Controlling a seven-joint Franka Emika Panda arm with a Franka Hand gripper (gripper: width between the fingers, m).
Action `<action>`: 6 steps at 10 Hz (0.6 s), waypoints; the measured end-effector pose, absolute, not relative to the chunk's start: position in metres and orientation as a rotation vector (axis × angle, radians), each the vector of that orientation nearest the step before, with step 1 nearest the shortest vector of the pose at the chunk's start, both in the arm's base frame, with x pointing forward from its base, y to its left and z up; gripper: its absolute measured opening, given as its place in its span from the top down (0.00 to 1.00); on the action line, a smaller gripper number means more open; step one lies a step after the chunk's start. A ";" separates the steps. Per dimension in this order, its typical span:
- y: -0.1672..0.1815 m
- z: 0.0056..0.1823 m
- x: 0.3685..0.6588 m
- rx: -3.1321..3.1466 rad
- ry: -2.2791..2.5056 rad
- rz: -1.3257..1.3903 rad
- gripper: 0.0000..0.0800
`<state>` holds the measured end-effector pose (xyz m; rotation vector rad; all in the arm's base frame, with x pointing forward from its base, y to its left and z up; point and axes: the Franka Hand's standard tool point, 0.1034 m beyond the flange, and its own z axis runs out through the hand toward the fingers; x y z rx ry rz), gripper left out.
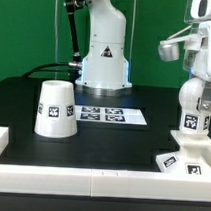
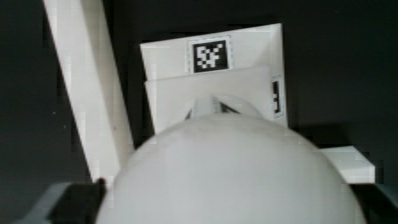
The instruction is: Assemble lamp
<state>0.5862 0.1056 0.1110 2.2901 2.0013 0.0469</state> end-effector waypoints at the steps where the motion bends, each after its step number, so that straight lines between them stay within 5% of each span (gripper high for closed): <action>1: 0.105 0.111 0.586 2.290 2.001 0.047 0.28; 6: 0.101 0.111 0.587 2.550 1.696 0.075 0.28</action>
Offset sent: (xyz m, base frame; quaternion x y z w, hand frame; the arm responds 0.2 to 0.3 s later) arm 0.0000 0.0000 0.0000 0.0000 0.0000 0.0000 1.0000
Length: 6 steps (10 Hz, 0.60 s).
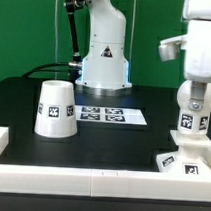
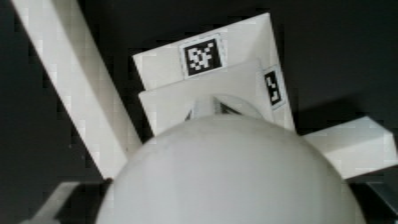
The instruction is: Assemble lamp
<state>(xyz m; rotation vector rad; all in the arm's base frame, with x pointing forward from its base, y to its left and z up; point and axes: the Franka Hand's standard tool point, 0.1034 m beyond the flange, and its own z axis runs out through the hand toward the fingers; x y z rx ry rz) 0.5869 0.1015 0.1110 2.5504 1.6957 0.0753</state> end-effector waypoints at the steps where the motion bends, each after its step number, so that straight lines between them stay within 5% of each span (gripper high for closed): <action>1: 0.099 0.111 0.587 2.632 1.581 0.084 0.28; 6: 0.101 0.111 0.587 2.950 0.969 0.114 0.28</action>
Offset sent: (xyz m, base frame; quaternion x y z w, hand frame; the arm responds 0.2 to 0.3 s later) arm 0.0006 -0.0012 -0.0006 0.0132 0.0067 0.2631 0.9647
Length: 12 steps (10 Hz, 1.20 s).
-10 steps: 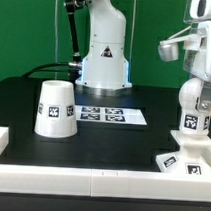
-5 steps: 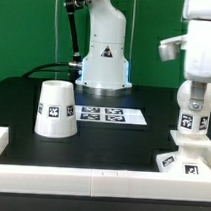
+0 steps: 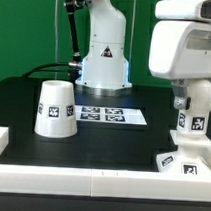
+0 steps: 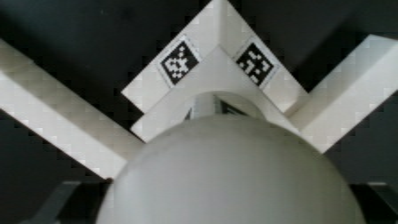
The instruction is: Assemble lamp
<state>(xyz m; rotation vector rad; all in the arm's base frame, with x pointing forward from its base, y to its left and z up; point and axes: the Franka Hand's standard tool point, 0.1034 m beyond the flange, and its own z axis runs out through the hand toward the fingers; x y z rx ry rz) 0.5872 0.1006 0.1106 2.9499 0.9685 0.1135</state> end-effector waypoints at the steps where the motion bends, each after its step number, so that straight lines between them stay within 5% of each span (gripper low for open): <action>1: 0.101 0.111 0.587 2.973 0.900 0.115 0.28; 12: 0.105 0.108 0.585 3.101 -0.676 0.121 0.28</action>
Offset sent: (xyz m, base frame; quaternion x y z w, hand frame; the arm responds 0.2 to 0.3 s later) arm 0.0000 0.0000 0.0000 0.0000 0.0000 0.1938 0.9810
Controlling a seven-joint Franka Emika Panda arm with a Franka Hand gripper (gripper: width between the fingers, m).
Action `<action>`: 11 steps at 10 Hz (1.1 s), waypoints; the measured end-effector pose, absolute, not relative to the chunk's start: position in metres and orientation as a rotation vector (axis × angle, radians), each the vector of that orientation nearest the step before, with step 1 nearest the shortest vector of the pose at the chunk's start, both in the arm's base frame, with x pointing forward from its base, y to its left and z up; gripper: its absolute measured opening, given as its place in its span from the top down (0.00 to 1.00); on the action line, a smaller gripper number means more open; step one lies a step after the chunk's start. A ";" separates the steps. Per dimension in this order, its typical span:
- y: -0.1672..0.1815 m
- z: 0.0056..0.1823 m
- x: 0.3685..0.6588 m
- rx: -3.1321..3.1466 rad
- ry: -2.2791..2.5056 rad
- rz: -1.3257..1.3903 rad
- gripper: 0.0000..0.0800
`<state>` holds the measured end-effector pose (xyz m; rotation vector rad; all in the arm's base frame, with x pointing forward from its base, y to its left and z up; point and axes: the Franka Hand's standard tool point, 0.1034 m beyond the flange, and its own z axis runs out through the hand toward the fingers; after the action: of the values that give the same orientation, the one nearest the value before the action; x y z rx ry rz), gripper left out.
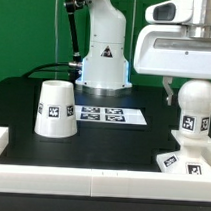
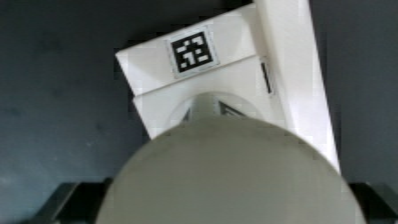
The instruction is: Assemble lamp
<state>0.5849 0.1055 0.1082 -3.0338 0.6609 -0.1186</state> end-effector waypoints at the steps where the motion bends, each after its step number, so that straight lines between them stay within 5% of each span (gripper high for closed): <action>1: 0.105 0.108 0.585 -3.006 0.748 -0.113 0.28; 11: 0.111 0.107 0.584 -2.355 1.851 -0.039 0.28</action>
Offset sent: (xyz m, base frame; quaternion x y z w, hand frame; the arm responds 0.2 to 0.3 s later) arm 0.0000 0.0000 0.0000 0.0000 0.0000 0.1938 0.9810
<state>0.5840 0.1108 0.1071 -2.3550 1.8509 -0.0386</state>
